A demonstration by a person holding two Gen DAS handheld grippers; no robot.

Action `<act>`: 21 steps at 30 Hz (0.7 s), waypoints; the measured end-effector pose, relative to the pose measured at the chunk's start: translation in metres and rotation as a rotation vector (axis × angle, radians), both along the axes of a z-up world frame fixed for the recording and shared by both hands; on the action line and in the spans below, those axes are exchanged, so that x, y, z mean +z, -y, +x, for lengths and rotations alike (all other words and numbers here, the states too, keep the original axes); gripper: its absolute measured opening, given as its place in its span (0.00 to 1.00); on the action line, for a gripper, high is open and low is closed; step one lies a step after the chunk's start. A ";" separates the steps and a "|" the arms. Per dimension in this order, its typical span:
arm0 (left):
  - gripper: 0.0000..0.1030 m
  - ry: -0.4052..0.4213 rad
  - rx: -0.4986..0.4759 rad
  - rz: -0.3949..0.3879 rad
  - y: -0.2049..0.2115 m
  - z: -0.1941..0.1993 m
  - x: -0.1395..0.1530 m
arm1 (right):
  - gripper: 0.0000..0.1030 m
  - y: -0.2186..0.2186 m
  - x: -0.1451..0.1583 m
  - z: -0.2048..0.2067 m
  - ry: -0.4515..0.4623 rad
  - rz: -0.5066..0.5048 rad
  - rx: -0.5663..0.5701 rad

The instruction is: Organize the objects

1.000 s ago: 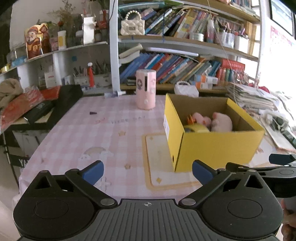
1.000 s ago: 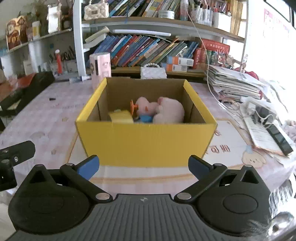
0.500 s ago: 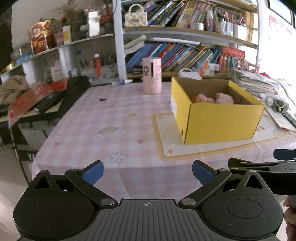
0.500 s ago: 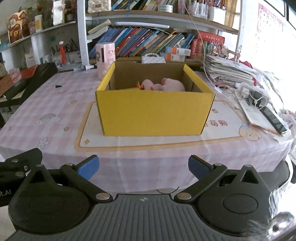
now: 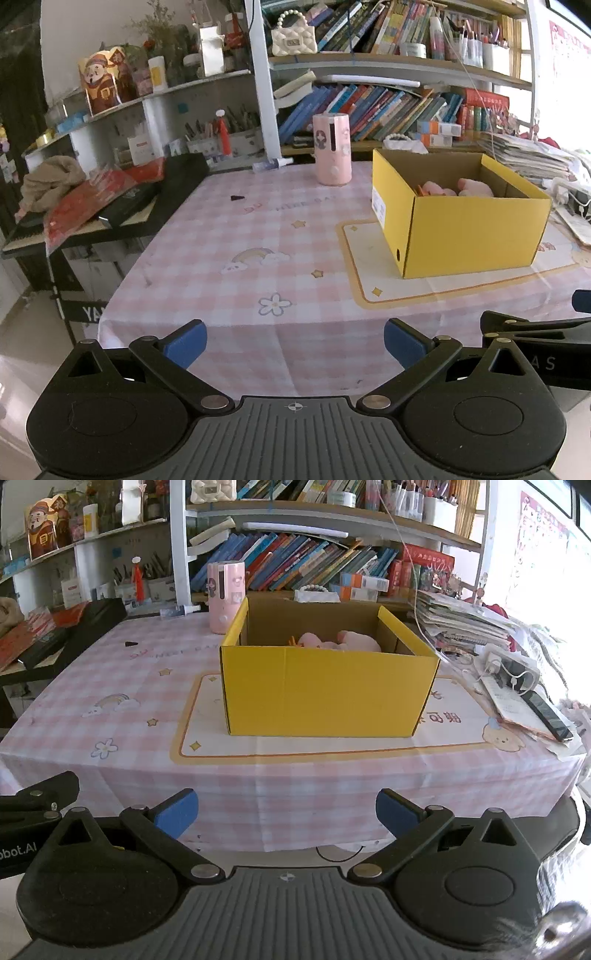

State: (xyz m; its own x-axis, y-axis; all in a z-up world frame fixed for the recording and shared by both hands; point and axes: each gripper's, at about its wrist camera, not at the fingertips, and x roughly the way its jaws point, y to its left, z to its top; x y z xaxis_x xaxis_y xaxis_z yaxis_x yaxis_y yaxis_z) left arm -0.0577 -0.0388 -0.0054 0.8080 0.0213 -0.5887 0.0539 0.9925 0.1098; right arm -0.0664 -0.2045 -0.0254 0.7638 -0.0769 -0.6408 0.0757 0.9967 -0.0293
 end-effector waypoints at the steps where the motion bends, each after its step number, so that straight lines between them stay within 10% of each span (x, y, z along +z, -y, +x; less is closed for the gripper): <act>1: 1.00 0.005 0.002 -0.001 0.000 0.001 0.000 | 1.00 -0.001 0.000 0.000 0.004 -0.001 -0.001; 21: 1.00 0.044 0.008 -0.006 0.000 0.026 0.001 | 1.00 -0.005 0.003 0.028 0.054 -0.006 -0.029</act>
